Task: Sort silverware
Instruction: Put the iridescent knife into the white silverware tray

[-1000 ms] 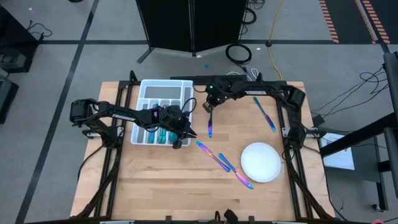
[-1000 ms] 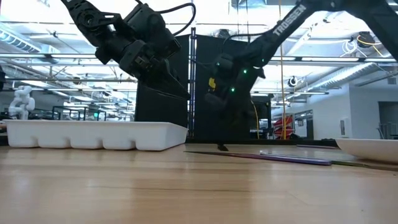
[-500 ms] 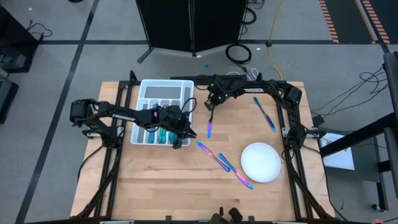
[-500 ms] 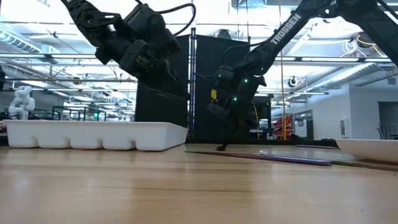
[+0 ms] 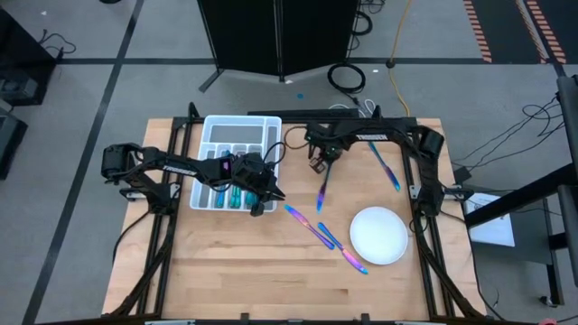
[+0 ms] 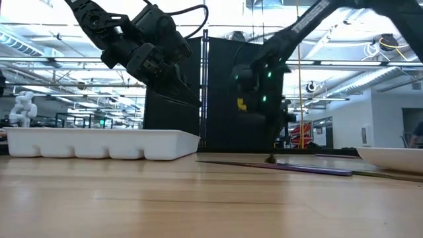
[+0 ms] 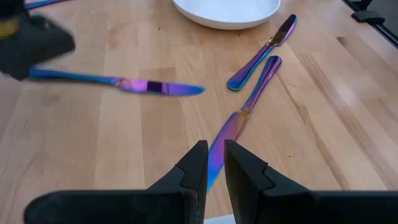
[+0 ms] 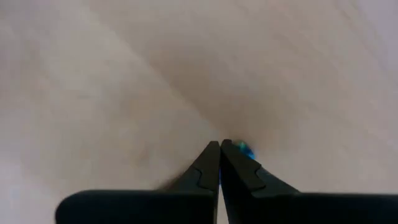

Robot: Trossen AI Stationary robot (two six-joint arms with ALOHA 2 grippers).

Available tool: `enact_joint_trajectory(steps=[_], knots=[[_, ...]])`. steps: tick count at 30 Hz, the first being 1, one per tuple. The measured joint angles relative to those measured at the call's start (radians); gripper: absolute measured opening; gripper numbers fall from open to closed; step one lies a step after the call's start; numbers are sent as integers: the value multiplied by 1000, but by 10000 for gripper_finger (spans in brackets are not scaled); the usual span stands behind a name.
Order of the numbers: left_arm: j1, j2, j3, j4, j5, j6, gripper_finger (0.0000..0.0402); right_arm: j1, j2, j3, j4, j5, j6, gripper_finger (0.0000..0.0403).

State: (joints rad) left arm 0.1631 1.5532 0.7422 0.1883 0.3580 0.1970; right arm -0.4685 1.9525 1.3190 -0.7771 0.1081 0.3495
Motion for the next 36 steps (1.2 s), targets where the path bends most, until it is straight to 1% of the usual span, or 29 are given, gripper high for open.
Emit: enact_joint_trajectory(steps=[3,6,7,9,11,12,14,16,18,22,25,26,31,34,36], knots=[[0,0,0,0,0,0,52,26,-117,-58,51,-6,8,0],[0,0,0,0,0,-1,52,35,-281,-209,165,-18,24,0],[0,0,0,1,0,-6,52,28,-342,-278,230,-42,34,0],[-1,0,0,5,0,-7,52,-5,-457,-425,396,-126,56,0],[-5,0,0,36,0,-18,52,-45,-525,-551,572,-213,59,0],[-7,0,0,74,0,-44,52,-65,-540,-599,630,-248,58,0],[-16,6,0,193,-23,-131,52,-106,-546,-648,690,-292,54,0],[-27,31,16,290,-46,-205,52,-142,-531,-662,693,-299,33,0],[-46,60,45,284,-50,-216,52,-169,-490,-662,694,-301,5,0],[-84,156,150,218,-83,-216,52,-192,-409,-645,703,-371,-52,0],[-91,242,231,177,-106,-216,52,-200,-365,-637,692,-372,-82,0],[-91,267,255,154,-106,-216,52,-203,-356,-632,697,-370,-89,0],[-91,369,339,160,-125,-215,52,-217,-340,-622,711,-369,-106,0],[-90,402,356,157,-127,-208,52,-219,-341,-621,725,-370,-108,0],[-89,419,364,162,-129,-175,52,-219,-341,-622,716,-370,-108,0]])
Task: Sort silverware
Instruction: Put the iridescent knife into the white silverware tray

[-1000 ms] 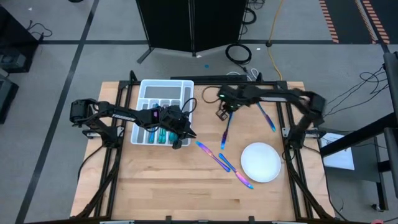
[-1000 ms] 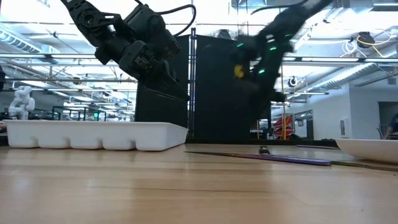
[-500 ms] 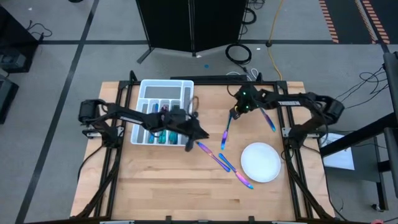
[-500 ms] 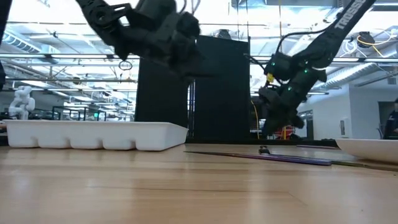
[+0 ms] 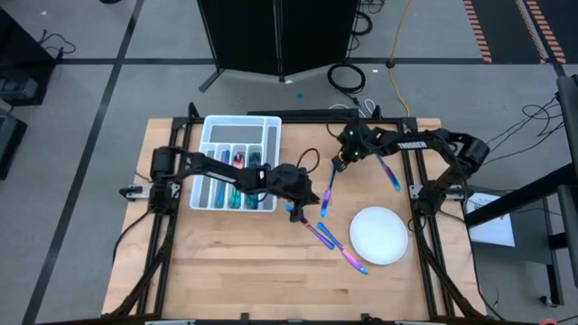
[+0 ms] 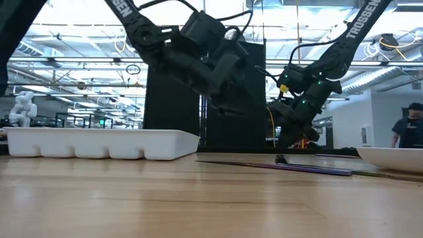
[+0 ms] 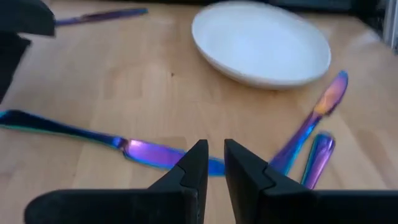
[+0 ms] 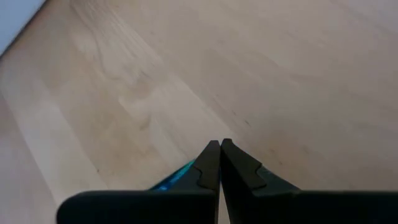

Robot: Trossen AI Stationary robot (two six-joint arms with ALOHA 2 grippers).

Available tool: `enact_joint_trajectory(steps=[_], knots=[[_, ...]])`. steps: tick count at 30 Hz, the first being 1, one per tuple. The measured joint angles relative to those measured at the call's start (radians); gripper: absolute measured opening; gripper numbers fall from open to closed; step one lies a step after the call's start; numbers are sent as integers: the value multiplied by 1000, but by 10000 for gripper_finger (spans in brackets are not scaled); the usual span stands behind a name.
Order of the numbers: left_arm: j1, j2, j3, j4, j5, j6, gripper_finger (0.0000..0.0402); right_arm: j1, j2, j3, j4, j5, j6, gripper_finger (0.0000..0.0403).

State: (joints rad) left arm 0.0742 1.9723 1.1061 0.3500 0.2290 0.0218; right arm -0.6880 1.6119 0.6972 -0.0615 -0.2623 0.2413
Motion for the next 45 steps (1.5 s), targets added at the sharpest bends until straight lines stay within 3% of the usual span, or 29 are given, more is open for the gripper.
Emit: enact_joint_trajectory(steps=[7,12,18,23,25,28,31,33,40,45], knots=[[-1,16,-1,-1,0,82,56,0,27,0,4,2,3,0],[5,16,0,4,-10,-39,103,0,81,6,22,12,32,0],[5,16,42,-86,-191,-174,174,1,108,7,25,59,87,0],[26,16,106,-127,-262,-253,189,1,106,6,19,69,90,0],[33,16,131,-136,-227,-196,189,1,106,5,19,70,88,0],[29,16,193,-243,-137,15,189,1,106,5,20,72,87,0],[19,16,273,-411,-123,194,189,1,107,4,21,73,80,0],[16,16,309,-476,-126,220,189,1,107,4,21,73,77,0],[55,26,337,-500,-199,-116,189,1,108,2,26,75,72,0],[60,58,337,-483,-207,-120,189,1,107,-1,53,76,69,0]])
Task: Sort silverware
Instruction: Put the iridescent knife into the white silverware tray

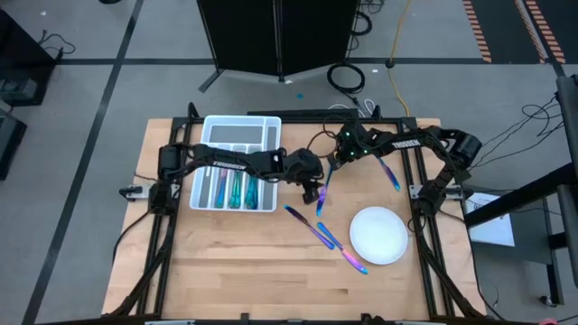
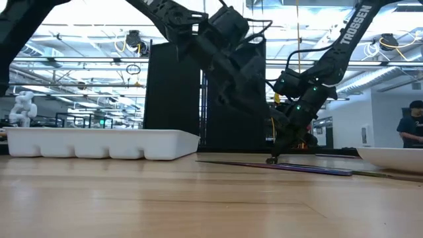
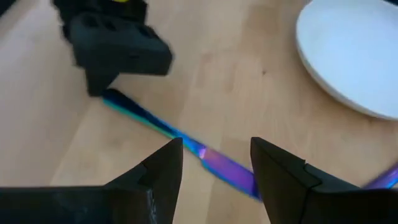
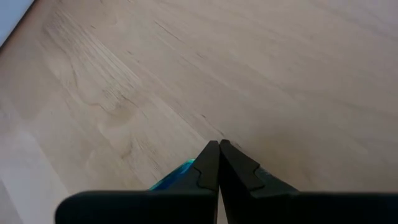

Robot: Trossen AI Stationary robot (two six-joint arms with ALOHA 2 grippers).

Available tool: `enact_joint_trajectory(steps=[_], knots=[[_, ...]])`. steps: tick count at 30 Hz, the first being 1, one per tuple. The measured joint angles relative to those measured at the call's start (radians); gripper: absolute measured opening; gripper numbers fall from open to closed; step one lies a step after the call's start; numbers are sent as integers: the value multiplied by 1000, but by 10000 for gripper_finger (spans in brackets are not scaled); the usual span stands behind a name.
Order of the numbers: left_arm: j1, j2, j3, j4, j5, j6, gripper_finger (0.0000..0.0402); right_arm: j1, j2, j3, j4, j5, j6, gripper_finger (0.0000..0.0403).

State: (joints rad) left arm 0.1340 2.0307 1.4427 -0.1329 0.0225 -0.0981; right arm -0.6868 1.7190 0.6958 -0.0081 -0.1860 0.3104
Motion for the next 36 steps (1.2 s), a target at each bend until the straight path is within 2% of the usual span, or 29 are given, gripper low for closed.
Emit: enact_joint_trajectory(steps=[11,25,36], knots=[[-12,10,0,-10,-1,33,189,1,-112,-3,26,25,-8,0],[-12,10,0,-11,-1,32,189,66,-113,-2,-14,4,16,0],[-12,10,0,-11,-1,32,189,73,-113,-2,-20,10,18,0]])
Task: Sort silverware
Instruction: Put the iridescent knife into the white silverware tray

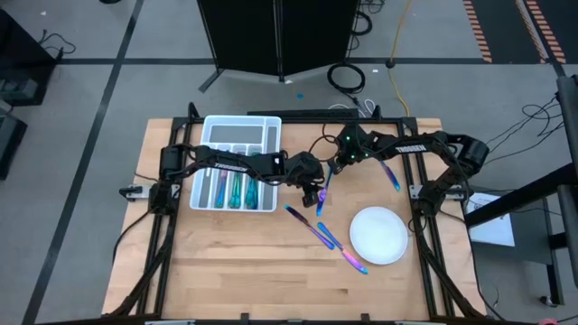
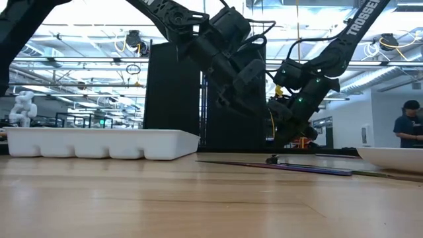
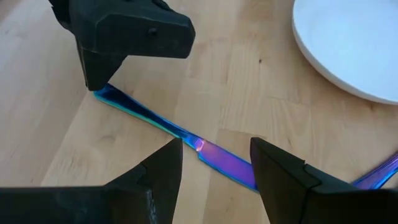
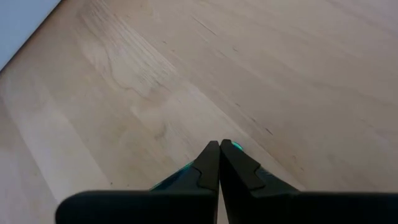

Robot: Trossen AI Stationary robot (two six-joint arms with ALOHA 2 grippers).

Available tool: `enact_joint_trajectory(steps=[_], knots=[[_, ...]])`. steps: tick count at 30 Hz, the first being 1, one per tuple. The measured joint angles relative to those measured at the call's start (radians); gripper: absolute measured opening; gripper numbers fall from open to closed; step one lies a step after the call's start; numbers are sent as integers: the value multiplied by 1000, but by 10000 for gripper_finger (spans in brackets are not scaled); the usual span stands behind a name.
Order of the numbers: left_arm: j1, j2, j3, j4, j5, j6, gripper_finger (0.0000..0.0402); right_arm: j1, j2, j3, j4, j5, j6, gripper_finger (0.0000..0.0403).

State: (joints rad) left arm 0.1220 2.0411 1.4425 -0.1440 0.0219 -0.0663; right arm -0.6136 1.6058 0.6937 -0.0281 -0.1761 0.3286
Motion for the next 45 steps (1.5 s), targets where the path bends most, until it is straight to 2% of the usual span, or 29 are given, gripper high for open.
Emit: enact_joint_trajectory(steps=[14,22,37,45], knots=[[0,0,-1,0,0,0,189,1,63,5,15,31,18,0],[0,0,-1,-4,7,1,189,-3,64,6,-28,37,108,0],[-3,-1,-1,-17,30,0,189,-3,74,4,-50,39,116,0],[-2,56,-1,-67,29,-96,189,-10,100,6,-36,11,128,0]])
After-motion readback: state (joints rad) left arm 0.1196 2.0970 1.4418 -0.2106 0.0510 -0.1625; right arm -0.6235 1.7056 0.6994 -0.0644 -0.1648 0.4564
